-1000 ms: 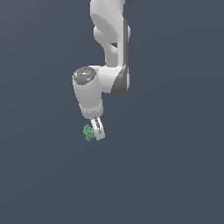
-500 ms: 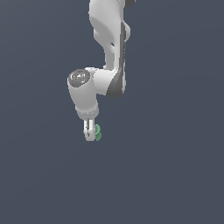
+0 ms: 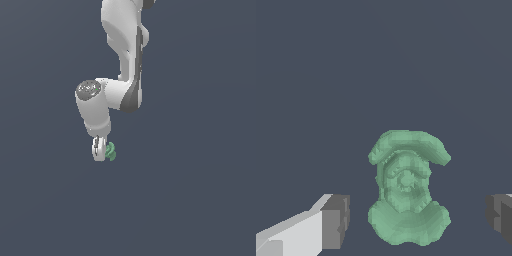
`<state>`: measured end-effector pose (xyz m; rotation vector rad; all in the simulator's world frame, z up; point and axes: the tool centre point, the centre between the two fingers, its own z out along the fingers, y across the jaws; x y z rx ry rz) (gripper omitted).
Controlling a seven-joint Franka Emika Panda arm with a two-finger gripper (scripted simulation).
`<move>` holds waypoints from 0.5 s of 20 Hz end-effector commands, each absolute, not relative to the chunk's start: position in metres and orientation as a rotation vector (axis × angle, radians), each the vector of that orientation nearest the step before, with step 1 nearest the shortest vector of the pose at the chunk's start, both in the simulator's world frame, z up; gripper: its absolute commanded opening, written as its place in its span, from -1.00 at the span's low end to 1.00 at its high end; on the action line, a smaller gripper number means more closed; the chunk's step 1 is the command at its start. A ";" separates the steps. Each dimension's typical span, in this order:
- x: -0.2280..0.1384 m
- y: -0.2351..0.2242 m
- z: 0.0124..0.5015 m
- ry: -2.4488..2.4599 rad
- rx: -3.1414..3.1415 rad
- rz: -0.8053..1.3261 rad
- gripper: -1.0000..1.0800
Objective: Pick up the object and move it to a goal position.
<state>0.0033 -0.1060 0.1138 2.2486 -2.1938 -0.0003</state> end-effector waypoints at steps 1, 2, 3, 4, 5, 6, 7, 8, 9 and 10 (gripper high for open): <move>0.003 -0.106 0.113 -2.194 2.249 0.000 0.92; 0.003 -0.106 0.112 -2.194 2.249 0.000 0.92; 0.003 -0.106 0.110 -2.194 2.249 0.000 0.92; 0.003 -0.106 0.108 -2.195 2.248 0.000 0.92; 0.003 -0.106 0.104 -2.195 2.248 0.000 0.92; 0.003 -0.106 0.100 -2.196 2.247 0.000 0.92; 0.003 -0.106 0.095 -2.196 2.246 0.000 0.92; 0.002 -0.106 0.090 -2.197 2.245 0.000 0.92; 0.002 -0.106 0.084 -2.198 2.244 0.000 0.92; 0.002 -0.106 0.079 -2.199 2.244 0.000 0.92</move>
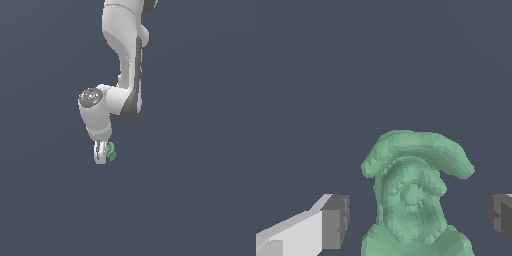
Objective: Pick up the object and move it to a goal position.
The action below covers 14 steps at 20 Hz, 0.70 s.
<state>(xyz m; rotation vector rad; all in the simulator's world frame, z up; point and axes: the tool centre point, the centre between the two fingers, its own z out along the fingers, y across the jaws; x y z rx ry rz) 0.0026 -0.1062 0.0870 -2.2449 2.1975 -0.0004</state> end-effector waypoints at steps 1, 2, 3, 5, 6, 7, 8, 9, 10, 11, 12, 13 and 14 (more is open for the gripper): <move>0.002 -0.106 0.074 2.200 -2.243 0.000 0.92; 0.002 -0.106 0.071 2.200 -2.243 0.000 0.92; 0.002 -0.106 0.068 2.200 -2.243 0.000 0.92; 0.003 -0.106 0.064 2.200 -2.243 0.000 0.92; 0.003 -0.106 0.064 2.200 -2.243 0.000 0.92; 0.003 -0.106 0.064 2.200 -2.243 0.000 0.92; 0.003 -0.106 0.064 2.200 -2.243 0.000 -1.00; 0.003 -0.106 0.064 2.200 -2.243 0.000 -1.00; 0.003 -0.106 0.064 2.200 -2.243 0.000 -1.00; 0.003 -0.106 0.064 2.200 -2.243 0.000 -1.00; 0.003 -0.106 0.064 2.200 -2.243 0.000 -1.00; 0.003 -0.106 0.064 2.200 -2.243 0.000 -1.00; 0.003 -0.106 0.064 2.200 -2.243 0.000 -1.00</move>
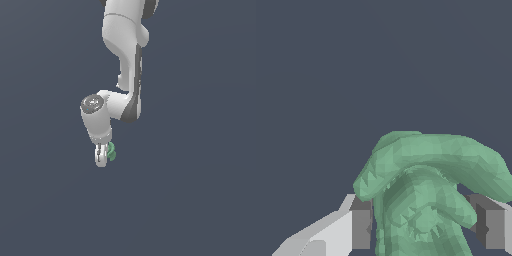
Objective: Pick up the object and move it to a goal position.
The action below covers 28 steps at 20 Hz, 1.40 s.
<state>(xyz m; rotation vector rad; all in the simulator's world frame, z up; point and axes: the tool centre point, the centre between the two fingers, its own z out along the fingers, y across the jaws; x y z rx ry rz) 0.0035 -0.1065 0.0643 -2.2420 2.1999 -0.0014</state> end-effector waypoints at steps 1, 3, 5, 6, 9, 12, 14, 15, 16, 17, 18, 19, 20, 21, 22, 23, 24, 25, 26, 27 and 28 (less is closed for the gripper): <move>0.003 -0.106 0.064 2.200 -2.243 0.000 -1.00; 0.003 -0.106 0.064 2.200 -2.243 0.000 -1.00; 0.003 -0.106 0.064 2.199 -2.242 -0.001 -1.00; 0.003 -0.105 0.065 2.199 -2.242 -0.001 -1.00; 0.001 -0.101 0.067 2.199 -2.242 -0.001 -1.00; -0.004 -0.091 0.072 2.199 -2.242 -0.001 -1.00; -0.008 -0.083 0.076 2.199 -2.242 -0.001 -1.00; -0.011 -0.078 0.079 2.199 -2.242 -0.001 -1.00; -0.014 -0.072 0.082 2.198 -2.242 0.000 -1.00; -0.017 -0.065 0.085 2.198 -2.242 0.000 -1.00; -0.020 -0.059 0.089 2.198 -2.242 0.000 -1.00; -0.024 -0.051 0.092 2.198 -2.242 0.000 -1.00; -0.028 -0.043 0.096 2.198 -2.242 0.001 -1.00; -0.032 -0.035 0.101 2.198 -2.242 0.001 -1.00; -0.036 -0.027 0.105 2.198 -2.242 0.001 -1.00; -0.040 -0.018 0.110 2.198 -2.242 0.001 -1.00; -0.044 -0.009 0.114 2.198 -2.242 0.001 -1.00; -0.048 -0.001 0.119 2.198 -2.242 0.001 -1.00; -0.052 0.007 0.123 2.198 -2.242 0.001 -1.00; -0.056 0.015 0.127 2.198 -2.242 0.001 -1.00; -0.059 0.022 0.131 2.198 -2.242 0.001 -1.00</move>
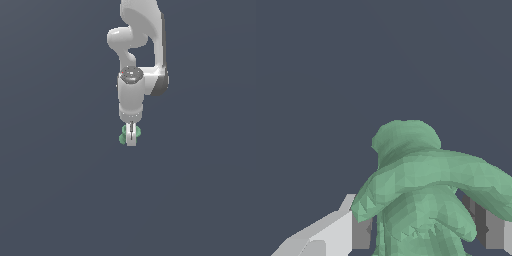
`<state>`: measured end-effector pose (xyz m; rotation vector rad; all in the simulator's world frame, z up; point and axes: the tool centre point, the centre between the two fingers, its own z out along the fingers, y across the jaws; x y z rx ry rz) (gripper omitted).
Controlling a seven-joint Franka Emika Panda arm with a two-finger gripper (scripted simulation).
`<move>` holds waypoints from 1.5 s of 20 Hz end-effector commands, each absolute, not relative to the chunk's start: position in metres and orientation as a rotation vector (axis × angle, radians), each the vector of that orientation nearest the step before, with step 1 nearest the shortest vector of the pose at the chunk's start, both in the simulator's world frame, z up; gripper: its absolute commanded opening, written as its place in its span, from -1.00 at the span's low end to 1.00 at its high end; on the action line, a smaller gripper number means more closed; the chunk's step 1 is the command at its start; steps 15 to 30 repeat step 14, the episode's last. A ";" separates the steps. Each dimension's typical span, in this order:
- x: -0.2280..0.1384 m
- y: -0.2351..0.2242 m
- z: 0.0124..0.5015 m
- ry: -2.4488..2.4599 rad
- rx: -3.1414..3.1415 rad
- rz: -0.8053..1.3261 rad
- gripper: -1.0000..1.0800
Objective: Pick up the object and move it to a goal position.
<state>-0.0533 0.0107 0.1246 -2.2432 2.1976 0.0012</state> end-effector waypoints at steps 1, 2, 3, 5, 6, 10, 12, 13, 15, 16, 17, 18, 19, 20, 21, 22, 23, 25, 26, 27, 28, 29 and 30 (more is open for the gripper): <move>-0.062 0.029 0.135 2.198 -2.242 0.001 -1.00; -0.065 0.036 0.138 2.199 -2.243 0.001 -1.00; -0.068 0.041 0.141 2.199 -2.243 0.001 -1.00; -0.072 0.051 0.146 2.199 -2.243 0.000 -1.00; -0.074 0.056 0.148 2.199 -2.243 0.000 -1.00; -0.079 0.067 0.155 2.199 -2.243 0.000 -1.00; -0.080 0.070 0.156 2.200 -2.243 -0.001 -1.00; -0.080 0.071 0.157 2.200 -2.243 -0.001 -1.00; -0.080 0.071 0.157 2.200 -2.243 -0.001 -1.00; -0.080 0.071 0.157 2.200 -2.243 -0.001 -1.00; -0.080 0.071 0.157 2.200 -2.243 -0.001 -1.00; -0.080 0.071 0.157 2.200 -2.243 -0.001 -1.00; -0.080 0.071 0.157 2.200 -2.243 -0.001 -1.00; -0.080 0.071 0.157 2.200 -2.243 -0.001 -1.00; -0.080 0.071 0.157 2.200 -2.243 -0.001 -1.00; -0.080 0.071 0.157 2.200 -2.243 -0.001 -1.00; -0.080 0.071 0.157 2.200 -2.243 -0.001 -1.00; -0.080 0.071 0.157 2.200 -2.243 -0.001 -1.00; -0.080 0.071 0.157 2.200 -2.243 -0.001 -1.00; -0.080 0.071 0.157 2.200 -2.243 -0.001 -1.00; -0.080 0.071 0.157 2.200 -2.243 -0.001 -1.00; -0.080 0.071 0.157 2.200 -2.243 -0.001 -1.00; -0.080 0.071 0.157 2.200 -2.243 -0.001 -1.00</move>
